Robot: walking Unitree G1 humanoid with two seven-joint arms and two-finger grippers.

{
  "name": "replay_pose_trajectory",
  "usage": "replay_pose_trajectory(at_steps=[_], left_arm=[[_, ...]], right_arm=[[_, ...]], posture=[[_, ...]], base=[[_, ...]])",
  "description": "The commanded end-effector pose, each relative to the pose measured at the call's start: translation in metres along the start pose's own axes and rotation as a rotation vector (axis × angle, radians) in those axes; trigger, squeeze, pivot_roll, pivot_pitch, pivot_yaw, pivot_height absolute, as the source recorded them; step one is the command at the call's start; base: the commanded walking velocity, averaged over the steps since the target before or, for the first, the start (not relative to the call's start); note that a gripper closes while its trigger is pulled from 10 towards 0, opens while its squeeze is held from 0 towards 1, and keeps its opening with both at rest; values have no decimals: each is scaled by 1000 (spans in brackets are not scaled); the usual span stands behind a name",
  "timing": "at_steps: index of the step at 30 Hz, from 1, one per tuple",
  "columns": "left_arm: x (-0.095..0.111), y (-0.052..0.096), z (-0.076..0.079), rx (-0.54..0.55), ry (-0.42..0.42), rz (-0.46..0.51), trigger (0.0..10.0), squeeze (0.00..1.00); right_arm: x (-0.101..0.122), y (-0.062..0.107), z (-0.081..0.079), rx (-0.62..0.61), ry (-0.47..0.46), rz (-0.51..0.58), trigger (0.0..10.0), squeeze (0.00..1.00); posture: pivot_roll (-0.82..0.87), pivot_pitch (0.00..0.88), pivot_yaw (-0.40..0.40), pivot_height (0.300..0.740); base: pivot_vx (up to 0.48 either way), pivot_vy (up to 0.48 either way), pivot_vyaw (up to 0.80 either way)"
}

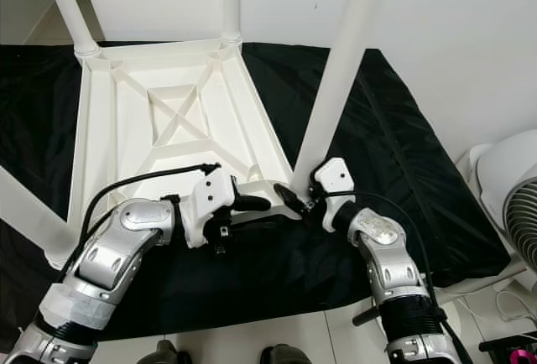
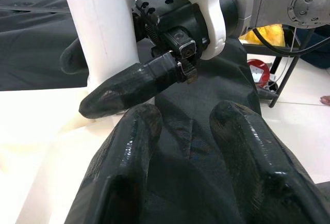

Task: Building children table

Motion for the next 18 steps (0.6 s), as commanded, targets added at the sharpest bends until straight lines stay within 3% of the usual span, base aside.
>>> replay_pose_trajectory(at_steps=[1,2,3,8,12,14,18], left_arm=[[1,0,-4,69,3,0,10000,0],[1,0,-4,69,3,0,10000,0],[1,0,-4,66,3,0,10000,0],[2,0,-4,65,3,0,10000,0],[2,0,-4,66,4,0,10000,0],[1,-1,-4,66,5,1,10000,0],[1,-1,-4,65,6,1,10000,0]], right_arm=[[-12,4,-1,-9,-62,-28,0,0],[-12,4,-1,-9,-62,-28,0,0],[-11,5,3,-65,-117,-9,10000,0],[-10,4,4,-121,-155,-2,10000,0],[-11,1,4,-247,-172,-22,10000,0],[-9,-1,3,-370,-189,-20,10000,0],[-11,-1,4,-468,-229,-31,10000,0]], posture=[[-114,54,-30,740],[-114,54,-30,740],[-116,54,-28,740],[-118,54,-28,740],[-118,53,-31,740],[-121,52,-31,740],[-121,52,-31,740]], base=[[0,0,0],[0,0,0],[0,0,0],[0,0,0],[0,0,0],[0,0,0],[0,0,0]])
Point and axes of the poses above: a point about 5 cm out from each wrist's last joint towards the gripper, its own y axis pointing back from the gripper into the wrist, its own x axis along the axis of the wrist's last joint, z = x × y, the point moved 3 cm from there along -y, pointing out of the wrist towards the gripper, and after that the axes turned 4 degrees about -y, right-handed, at the moved point
